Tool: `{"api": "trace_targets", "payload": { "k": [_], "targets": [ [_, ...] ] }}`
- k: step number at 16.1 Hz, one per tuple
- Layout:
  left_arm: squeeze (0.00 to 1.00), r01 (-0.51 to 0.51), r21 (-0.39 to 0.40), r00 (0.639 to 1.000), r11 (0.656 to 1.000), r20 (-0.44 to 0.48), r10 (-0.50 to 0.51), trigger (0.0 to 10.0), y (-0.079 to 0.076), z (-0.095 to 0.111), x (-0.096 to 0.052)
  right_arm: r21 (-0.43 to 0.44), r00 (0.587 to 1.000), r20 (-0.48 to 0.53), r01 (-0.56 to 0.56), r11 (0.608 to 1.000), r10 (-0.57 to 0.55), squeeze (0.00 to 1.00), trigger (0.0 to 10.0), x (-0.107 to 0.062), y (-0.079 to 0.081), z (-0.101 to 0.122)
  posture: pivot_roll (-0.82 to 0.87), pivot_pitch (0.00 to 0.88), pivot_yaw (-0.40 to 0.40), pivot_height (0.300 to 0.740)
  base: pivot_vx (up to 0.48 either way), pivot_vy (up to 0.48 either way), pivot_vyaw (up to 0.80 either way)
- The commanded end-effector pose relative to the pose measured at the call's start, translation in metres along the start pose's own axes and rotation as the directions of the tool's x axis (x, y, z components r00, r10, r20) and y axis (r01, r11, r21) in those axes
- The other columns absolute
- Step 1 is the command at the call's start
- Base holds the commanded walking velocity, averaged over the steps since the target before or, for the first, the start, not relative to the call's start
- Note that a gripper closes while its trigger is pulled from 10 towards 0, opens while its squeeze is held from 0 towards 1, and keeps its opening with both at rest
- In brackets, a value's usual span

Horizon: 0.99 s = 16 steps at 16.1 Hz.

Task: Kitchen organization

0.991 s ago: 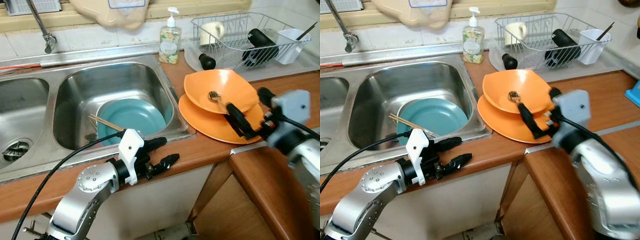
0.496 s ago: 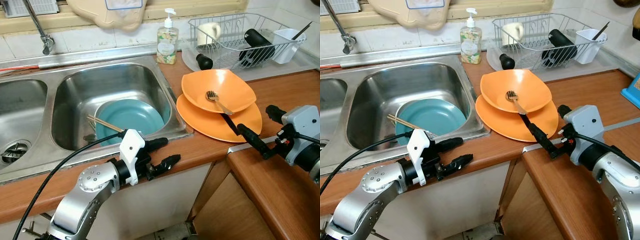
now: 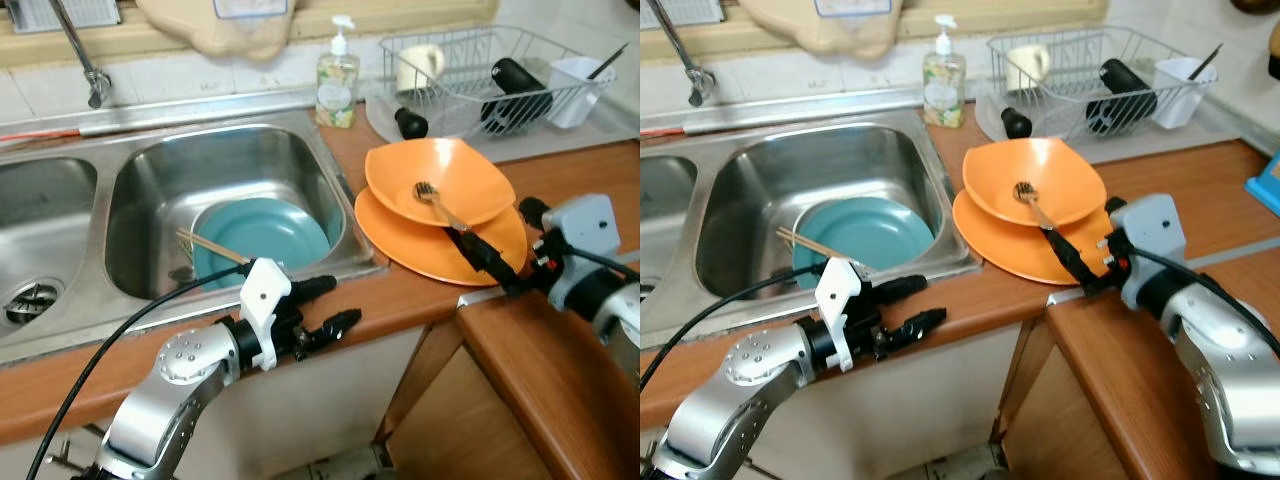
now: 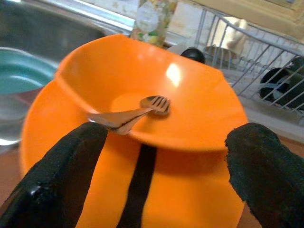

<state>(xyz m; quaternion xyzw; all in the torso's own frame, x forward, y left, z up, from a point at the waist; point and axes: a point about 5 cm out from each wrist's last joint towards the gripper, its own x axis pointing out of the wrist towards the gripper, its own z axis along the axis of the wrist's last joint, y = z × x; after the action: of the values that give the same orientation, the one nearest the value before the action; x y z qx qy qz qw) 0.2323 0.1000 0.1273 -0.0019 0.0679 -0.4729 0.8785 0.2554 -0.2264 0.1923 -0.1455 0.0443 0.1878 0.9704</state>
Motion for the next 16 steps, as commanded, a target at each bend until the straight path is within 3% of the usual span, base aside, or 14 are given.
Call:
{"api": "trace_targets", "payload": {
  "k": [1, 8, 13, 16],
  "targets": [
    [0.00, -0.005, 0.020, 1.000, 1.000, 0.000, 0.005, 10.0, 0.002, 0.002, -0.001, -0.023, 1.000, 0.009, 0.013, 1.000, -0.013, 0.00, 10.0, 0.003, -0.001, 0.002, -0.19, 0.000, 0.023, 0.740, 0.000, 0.000, 0.00],
    [0.00, -0.008, 0.022, 1.000, 1.000, -0.002, 0.008, 10.0, 0.003, 0.003, -0.001, -0.030, 0.999, 0.033, 0.002, 1.000, -0.001, 0.00, 10.0, 0.013, 0.002, 0.007, -0.19, 0.000, 0.034, 0.740, 0.000, 0.000, 0.00],
    [0.00, -0.007, 0.020, 1.000, 1.000, 0.000, 0.007, 10.0, 0.003, 0.002, 0.000, -0.046, 0.980, 0.163, -0.104, 0.994, 0.110, 0.00, 10.0, 0.025, 0.026, 0.041, -0.19, 0.000, 0.029, 0.740, 0.000, 0.000, 0.00],
    [0.00, -0.009, 0.014, 1.000, 1.000, 0.000, 0.009, 10.0, 0.000, 0.001, 0.000, -0.038, 0.985, 0.126, -0.116, 0.992, 0.120, 0.00, 10.0, 0.018, 0.028, 0.028, -0.19, 0.000, 0.026, 0.740, 0.000, 0.000, 0.00]
  ]
}}
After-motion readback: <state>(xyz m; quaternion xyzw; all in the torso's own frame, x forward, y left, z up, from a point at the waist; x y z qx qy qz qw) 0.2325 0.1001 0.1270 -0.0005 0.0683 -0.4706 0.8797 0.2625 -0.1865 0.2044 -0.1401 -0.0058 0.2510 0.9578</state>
